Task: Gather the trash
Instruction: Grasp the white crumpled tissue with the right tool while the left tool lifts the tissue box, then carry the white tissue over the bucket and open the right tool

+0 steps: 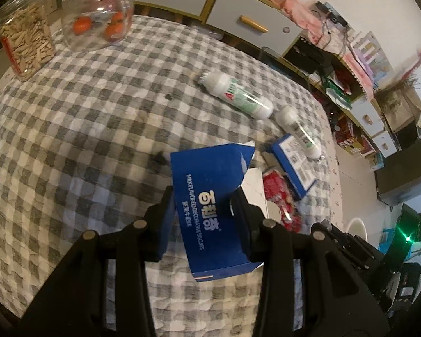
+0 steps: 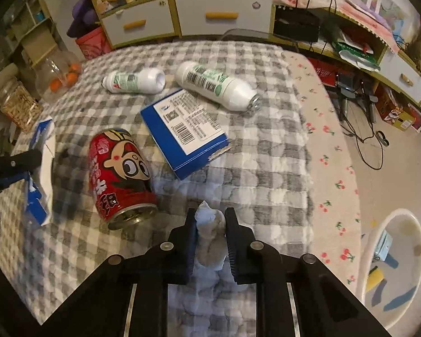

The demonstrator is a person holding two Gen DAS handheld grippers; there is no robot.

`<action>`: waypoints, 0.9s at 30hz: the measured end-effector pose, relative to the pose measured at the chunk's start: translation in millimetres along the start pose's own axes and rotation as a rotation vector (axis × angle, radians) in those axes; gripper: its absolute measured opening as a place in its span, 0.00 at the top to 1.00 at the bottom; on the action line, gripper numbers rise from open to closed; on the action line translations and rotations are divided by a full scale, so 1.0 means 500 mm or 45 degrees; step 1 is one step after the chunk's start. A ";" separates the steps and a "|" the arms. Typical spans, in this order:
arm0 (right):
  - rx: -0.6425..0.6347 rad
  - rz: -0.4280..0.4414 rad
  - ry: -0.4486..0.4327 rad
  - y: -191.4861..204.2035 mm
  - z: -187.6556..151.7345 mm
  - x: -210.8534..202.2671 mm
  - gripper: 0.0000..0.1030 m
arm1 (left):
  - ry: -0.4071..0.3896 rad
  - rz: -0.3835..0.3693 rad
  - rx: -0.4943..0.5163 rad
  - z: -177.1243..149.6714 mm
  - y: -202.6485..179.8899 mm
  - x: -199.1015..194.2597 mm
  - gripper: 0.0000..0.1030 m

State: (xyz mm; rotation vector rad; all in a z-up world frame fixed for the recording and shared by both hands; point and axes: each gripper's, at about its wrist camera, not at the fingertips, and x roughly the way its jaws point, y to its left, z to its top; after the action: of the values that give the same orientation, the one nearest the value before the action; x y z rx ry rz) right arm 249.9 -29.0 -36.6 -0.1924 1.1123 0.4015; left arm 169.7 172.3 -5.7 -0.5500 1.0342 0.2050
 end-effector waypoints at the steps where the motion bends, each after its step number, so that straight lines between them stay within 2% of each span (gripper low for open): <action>1: 0.003 0.001 -0.009 -0.006 -0.003 -0.009 0.81 | 0.000 -0.010 0.011 -0.003 -0.008 -0.002 0.59; 12: 0.118 -0.010 -0.093 -0.133 -0.034 -0.114 0.81 | 0.013 -0.108 0.132 -0.037 -0.117 -0.012 0.59; 19: 0.240 -0.029 -0.094 -0.235 -0.066 -0.149 0.81 | 0.041 -0.164 0.216 -0.071 -0.205 0.006 0.59; 27: 0.332 -0.101 -0.096 -0.346 -0.119 -0.188 0.81 | 0.078 -0.209 0.296 -0.109 -0.292 0.033 0.59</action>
State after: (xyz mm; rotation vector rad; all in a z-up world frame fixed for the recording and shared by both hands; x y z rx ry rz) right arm 235.2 -227.7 13.6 0.0087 1.0681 0.1890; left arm 197.2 18.4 7.6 -0.4291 1.0504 -0.0769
